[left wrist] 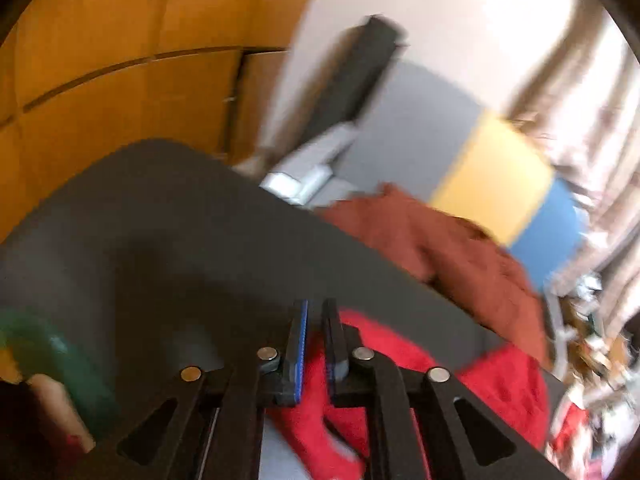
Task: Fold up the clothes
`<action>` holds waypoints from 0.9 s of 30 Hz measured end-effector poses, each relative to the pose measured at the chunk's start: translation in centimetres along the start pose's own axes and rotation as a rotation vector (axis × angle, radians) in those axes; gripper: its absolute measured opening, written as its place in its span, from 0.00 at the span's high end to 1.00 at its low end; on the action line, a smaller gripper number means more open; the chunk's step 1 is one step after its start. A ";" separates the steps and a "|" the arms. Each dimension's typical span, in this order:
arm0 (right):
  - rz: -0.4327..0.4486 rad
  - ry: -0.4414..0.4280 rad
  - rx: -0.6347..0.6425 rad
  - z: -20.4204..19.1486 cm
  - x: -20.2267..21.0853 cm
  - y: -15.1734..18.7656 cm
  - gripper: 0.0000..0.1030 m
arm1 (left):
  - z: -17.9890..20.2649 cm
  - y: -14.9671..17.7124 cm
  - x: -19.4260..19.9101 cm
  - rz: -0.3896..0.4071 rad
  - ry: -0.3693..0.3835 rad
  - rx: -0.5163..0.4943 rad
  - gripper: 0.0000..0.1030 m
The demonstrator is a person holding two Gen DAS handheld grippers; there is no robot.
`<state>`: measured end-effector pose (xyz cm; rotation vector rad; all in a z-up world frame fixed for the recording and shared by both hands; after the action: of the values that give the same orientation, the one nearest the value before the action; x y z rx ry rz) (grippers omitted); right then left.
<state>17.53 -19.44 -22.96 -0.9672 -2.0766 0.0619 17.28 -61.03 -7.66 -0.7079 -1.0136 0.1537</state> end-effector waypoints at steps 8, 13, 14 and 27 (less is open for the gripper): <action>0.214 0.294 -0.012 5.9 8.9 -2.9 0.05 | 5.2 5.8 -0.7 -0.046 0.053 -0.178 0.81; 0.289 0.669 -0.065 15.6 14.3 -6.5 0.14 | 14.0 21.9 -0.5 -0.257 0.302 -0.430 0.81; 0.282 0.715 -0.077 17.3 14.7 -7.2 0.15 | 15.7 25.1 -0.7 -0.299 0.336 -0.477 0.80; 0.177 0.673 -0.110 16.4 14.8 0.6 0.13 | 15.7 35.5 -0.2 -0.332 0.233 -0.896 0.78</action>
<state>1.00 -4.76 -24.20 -1.0572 -1.3864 -0.2569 11.34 -26.36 -24.20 -1.3103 -0.9393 -0.7013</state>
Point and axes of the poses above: each gripper's, at about its wrist camera, not at the fingertips, and x roughly against the way its jaws point, z to its right, y to its underside, the point moved 9 cm from there along -x, roughly the way its jaws point, and after that the axes turned 3 degrees about y, right-handed, at the moved point
